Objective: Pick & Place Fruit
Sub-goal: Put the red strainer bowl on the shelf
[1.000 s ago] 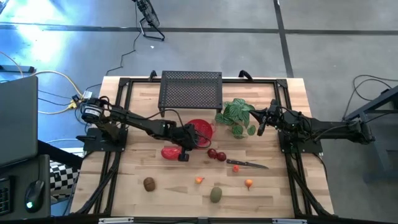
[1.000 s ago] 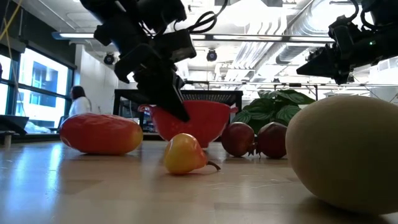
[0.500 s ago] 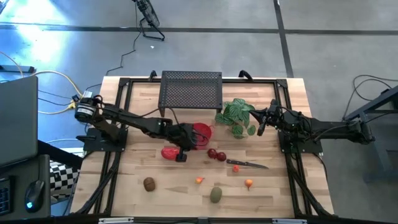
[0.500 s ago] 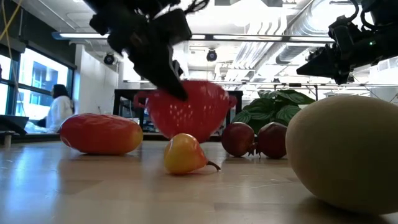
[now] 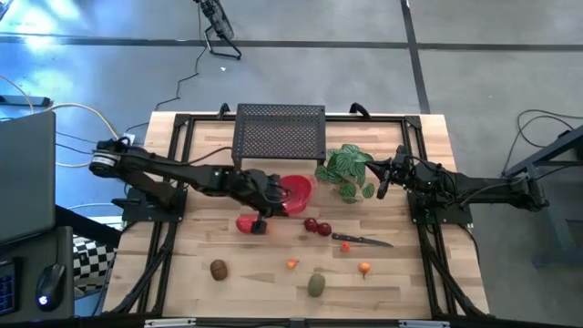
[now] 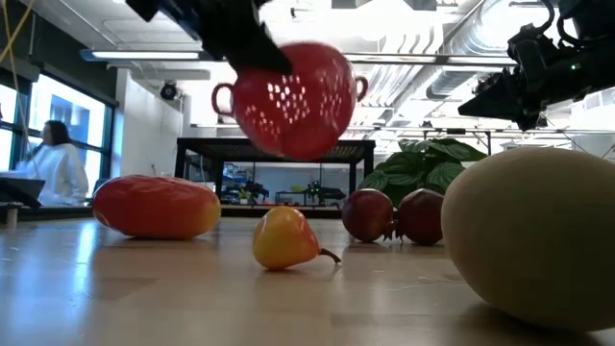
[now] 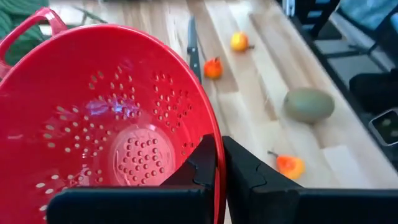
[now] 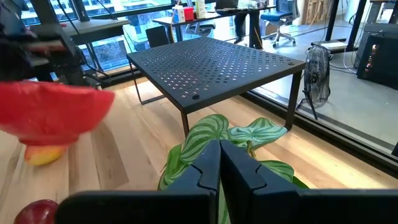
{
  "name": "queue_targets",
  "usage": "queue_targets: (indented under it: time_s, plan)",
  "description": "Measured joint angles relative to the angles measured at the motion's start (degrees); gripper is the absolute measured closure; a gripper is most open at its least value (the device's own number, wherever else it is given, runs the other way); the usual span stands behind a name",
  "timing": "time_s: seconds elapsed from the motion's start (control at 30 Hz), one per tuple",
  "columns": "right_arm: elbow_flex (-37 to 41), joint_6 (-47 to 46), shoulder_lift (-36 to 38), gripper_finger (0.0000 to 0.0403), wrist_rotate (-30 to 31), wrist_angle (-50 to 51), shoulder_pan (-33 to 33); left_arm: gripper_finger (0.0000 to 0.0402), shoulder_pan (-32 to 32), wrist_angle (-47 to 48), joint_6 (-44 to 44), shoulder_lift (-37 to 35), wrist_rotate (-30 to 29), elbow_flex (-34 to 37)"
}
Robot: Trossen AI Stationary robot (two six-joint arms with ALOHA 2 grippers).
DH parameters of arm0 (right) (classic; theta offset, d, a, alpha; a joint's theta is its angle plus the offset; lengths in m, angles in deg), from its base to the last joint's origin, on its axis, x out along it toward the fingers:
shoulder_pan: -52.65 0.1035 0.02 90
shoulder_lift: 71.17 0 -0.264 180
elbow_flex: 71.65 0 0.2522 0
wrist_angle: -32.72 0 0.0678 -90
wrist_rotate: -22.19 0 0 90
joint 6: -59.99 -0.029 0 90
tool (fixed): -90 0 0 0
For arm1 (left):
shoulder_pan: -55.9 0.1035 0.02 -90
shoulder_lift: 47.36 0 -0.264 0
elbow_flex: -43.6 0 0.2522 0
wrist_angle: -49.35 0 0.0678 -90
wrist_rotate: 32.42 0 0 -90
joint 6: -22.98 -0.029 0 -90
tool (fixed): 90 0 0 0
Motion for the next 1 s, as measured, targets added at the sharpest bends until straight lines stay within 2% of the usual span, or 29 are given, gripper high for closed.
queue_targets:
  time_s: [0.17, 0.3, 0.53, 0.67, 0.83, 0.93, 1.0]
  plan:
    - [0.0, 0.0, 0.0, 0.0400, 0.0, 0.0, 0.0, 0.0394, 0.0, 2.5, -0.1, -3.9, -3.0, -1.8]
    - [0.0, 0.0, 0.0, 0.0400, 0.0, 0.0, 0.0, 0.0394, 0.0, 10.1, -3.1, -4.6, -6.9, -8.8]
    - [0.0, 0.0, 0.0, 0.0400, 0.0, 0.0, 0.0, 0.0394, 0.1, 29.9, -10.3, -3.4, -22.5, -23.1]
    - [0.0, 0.0, 0.0, 0.0400, 0.0, 0.0, 0.0, 0.0394, 1.3, 34.0, -12.1, -3.5, -28.5, -26.9]
    - [0.0, 0.0, 0.0, 0.0400, 0.0, 0.0, 0.0, 0.0394, 7.3, 37.0, -11.8, -3.5, -28.3, -27.7]
    - [0.0, 0.0, 0.0, 0.0400, 0.0, 0.0, 0.0, 0.0394, 13.3, 37.0, -10.6, -2.9, -23.1, -26.7]
    - [0.0, 0.0, 0.0, 0.0400, 0.1, 0.0, 0.0, 0.0394, 16.9, 37.1, -9.5, -2.6, -22.0, -26.3]
